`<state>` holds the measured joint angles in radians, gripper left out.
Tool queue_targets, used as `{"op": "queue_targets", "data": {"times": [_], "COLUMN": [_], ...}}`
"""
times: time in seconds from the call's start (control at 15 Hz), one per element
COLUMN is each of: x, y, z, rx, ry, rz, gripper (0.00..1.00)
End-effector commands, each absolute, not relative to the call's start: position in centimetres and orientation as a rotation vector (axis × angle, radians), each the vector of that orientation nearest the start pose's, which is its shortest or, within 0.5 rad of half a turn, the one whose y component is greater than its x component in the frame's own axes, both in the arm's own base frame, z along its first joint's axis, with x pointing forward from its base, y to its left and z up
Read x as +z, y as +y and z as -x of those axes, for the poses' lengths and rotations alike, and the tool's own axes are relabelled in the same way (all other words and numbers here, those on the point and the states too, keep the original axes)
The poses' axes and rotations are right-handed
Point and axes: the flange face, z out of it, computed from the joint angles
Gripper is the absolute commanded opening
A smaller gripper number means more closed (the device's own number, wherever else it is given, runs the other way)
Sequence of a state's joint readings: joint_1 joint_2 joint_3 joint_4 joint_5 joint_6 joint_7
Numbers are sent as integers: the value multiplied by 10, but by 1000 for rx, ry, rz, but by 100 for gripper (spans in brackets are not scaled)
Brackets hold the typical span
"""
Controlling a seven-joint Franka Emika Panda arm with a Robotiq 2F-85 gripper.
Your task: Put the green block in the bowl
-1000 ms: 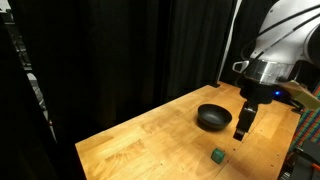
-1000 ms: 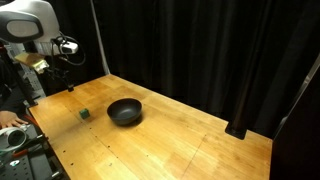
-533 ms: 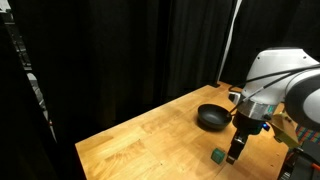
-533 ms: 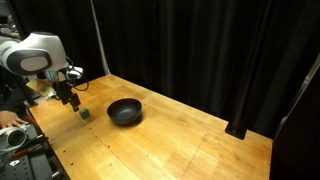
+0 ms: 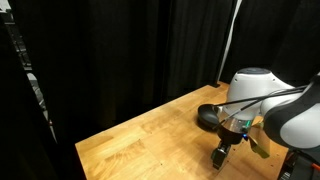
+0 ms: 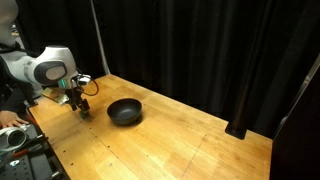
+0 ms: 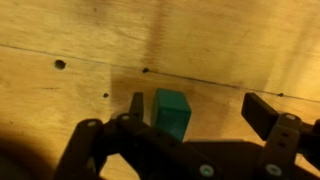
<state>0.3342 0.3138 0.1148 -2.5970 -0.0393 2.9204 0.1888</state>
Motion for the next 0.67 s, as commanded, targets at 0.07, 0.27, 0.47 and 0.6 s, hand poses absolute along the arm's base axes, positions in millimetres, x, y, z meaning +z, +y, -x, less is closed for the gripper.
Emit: {"op": "queue_targets", "data": {"times": [0.07, 0.27, 0.47, 0.6], "x": [141, 138, 139, 146], "y": [196, 194, 190, 188], "z": [-416, -413, -407, -407], "rx": [-42, 6, 59, 63], "ry": [-425, -385, -358, -351], "rz": [3129, 3123, 3129, 3135], "gripper": [75, 58, 35, 20]}}
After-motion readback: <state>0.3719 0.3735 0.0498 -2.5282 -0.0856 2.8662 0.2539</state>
